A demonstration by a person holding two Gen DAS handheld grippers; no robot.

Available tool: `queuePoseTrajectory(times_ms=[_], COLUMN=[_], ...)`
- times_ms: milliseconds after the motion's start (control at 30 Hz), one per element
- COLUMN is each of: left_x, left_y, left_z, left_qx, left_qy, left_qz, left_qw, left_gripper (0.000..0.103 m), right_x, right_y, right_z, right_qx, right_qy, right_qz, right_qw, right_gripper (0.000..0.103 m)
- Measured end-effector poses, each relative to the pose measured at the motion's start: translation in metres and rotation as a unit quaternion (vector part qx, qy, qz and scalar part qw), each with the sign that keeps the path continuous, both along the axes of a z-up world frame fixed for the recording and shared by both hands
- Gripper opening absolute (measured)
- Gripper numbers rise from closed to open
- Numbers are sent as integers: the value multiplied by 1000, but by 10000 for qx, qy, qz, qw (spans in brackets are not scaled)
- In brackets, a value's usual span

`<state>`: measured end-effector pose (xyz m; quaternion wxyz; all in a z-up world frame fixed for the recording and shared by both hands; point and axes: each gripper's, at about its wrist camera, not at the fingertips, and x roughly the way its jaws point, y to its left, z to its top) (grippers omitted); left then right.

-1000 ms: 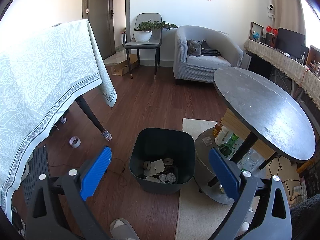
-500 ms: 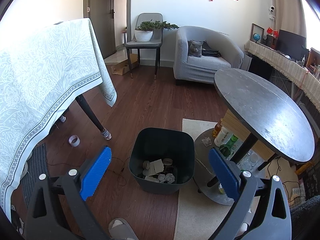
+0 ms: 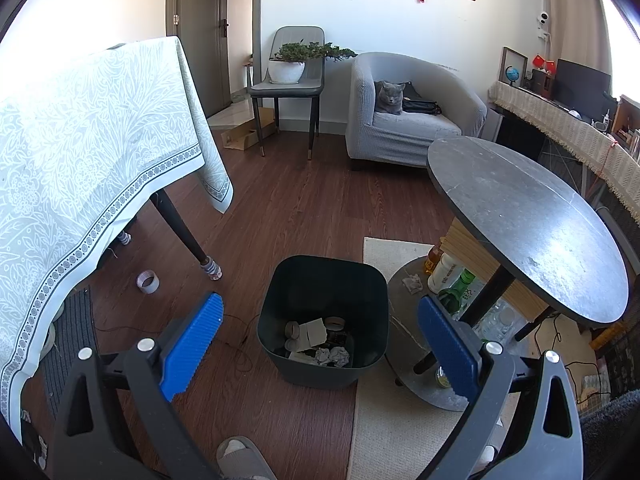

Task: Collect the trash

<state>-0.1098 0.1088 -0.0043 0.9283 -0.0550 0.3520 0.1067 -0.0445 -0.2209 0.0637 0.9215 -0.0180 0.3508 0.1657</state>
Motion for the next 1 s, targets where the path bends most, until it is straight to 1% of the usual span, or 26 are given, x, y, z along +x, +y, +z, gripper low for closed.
queuePoseTrajectory(times_ms=[367,1000], left_x=[2,1], left_y=[0,-2], left_z=[-1,-1], left_qx=[-40,16], left_qy=[39,25], left_qz=[-49,-15], left_qw=[10000,10000], left_gripper=[99,99], right_x=[0,0], right_y=[1,1], right_z=[0,0], right_qx=[0,-10], right_qy=[2,5], right_qz=[-2,3], right_qw=[10000,10000], right_gripper=[99,99])
